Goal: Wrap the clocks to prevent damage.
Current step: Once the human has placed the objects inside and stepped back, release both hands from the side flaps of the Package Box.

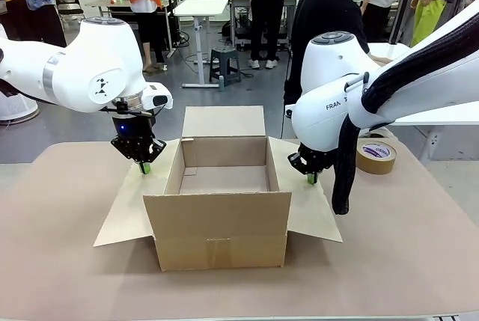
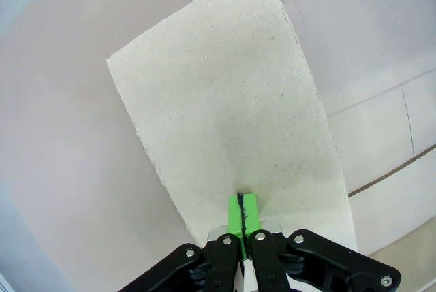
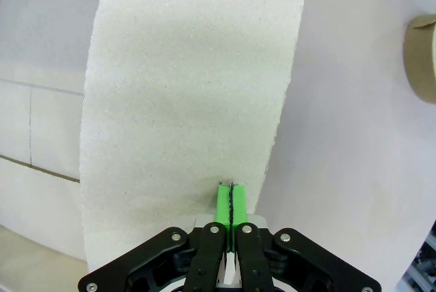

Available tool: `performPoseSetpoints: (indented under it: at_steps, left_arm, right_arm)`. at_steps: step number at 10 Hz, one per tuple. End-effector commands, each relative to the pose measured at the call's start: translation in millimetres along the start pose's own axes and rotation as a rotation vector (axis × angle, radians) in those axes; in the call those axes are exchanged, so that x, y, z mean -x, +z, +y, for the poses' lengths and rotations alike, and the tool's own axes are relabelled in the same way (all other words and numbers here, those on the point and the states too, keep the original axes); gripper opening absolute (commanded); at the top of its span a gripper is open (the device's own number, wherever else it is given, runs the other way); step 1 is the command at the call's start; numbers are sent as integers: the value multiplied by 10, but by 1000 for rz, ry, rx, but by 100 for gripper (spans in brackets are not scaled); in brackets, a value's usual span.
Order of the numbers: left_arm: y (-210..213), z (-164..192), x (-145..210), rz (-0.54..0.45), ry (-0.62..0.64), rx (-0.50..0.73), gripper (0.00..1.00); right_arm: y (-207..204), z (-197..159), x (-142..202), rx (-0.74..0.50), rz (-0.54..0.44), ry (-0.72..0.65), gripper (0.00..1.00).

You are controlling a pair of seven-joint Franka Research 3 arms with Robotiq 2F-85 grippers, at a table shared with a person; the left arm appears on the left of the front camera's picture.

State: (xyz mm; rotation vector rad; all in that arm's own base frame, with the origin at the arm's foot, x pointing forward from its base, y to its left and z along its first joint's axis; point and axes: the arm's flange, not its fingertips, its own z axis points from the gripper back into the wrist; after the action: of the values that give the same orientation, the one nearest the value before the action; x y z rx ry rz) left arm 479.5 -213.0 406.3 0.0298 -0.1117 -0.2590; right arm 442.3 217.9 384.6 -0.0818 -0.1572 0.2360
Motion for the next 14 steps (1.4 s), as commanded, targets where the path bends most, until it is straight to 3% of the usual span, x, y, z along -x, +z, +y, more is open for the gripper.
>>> performPoseSetpoints:
  at_steps: [1,14]
  left_arm:
    - [-9,3,3,2,-1,-1,1]
    - [-9,3,3,2,-1,-1,1]
  right_arm:
    - [-7,1,3,6,-1,-2,1]
    - [-7,1,3,6,-1,-2,1]
